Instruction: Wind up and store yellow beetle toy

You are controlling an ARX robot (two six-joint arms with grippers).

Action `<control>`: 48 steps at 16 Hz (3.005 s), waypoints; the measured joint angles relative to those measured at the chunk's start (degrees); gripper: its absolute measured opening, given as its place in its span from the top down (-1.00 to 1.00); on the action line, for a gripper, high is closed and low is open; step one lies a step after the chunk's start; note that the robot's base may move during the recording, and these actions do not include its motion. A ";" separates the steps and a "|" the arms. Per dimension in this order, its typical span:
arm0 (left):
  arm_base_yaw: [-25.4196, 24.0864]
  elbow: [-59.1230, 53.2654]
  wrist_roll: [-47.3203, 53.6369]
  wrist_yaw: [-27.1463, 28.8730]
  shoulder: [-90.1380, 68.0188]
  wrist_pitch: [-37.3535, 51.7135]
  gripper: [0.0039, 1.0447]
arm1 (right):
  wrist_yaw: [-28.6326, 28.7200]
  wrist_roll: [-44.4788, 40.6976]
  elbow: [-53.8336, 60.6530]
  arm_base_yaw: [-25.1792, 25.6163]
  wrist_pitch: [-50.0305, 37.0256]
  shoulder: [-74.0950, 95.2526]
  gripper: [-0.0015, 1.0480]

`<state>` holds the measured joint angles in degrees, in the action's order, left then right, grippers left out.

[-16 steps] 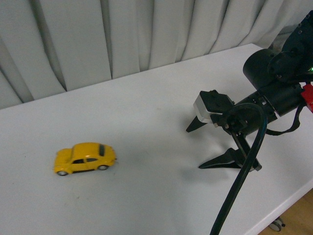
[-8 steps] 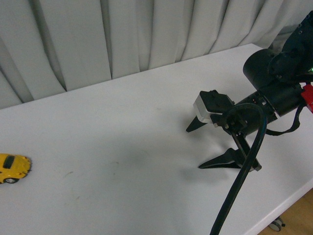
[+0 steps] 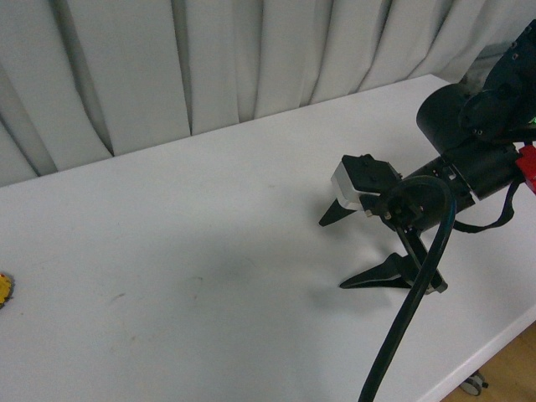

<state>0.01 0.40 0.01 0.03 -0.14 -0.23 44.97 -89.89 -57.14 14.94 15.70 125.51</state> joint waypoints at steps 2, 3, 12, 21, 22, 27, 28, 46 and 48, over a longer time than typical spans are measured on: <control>0.00 0.00 0.00 0.00 0.00 0.00 -0.88 | 0.28 1.60 0.39 -0.24 -2.25 0.00 -0.87; 0.00 0.00 0.00 0.00 0.00 0.02 -0.88 | 1.33 6.16 1.66 -1.66 -12.81 -0.48 -0.87; 0.00 0.02 0.00 0.00 0.00 0.00 -0.88 | 1.68 41.97 15.02 -12.44 -59.08 -21.77 -0.87; 0.00 0.00 0.00 -0.02 0.00 0.02 -0.88 | -44.96 88.87 47.98 -14.93 -62.14 -70.01 0.96; 0.00 0.00 0.00 0.02 0.00 0.02 -0.88 | -44.96 88.89 48.92 -14.93 -61.29 -71.56 0.96; 0.00 0.00 0.00 0.00 0.00 0.02 -0.88 | -44.96 88.96 53.09 -14.93 -54.86 -81.88 0.96; 0.00 0.00 0.00 0.00 0.00 0.02 -0.88 | -44.98 88.98 54.27 -14.93 -56.54 -82.55 0.96; 0.00 0.00 0.00 -0.02 0.00 0.02 -0.88 | -44.98 89.02 56.52 -14.93 -25.99 -115.32 0.96; 0.00 0.00 -0.02 0.02 0.00 0.00 -0.88 | -44.94 89.05 56.50 -14.93 -15.21 -123.32 0.96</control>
<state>0.01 0.40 -0.01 0.05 -0.14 -0.23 0.03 -0.84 -0.64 0.01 0.49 2.20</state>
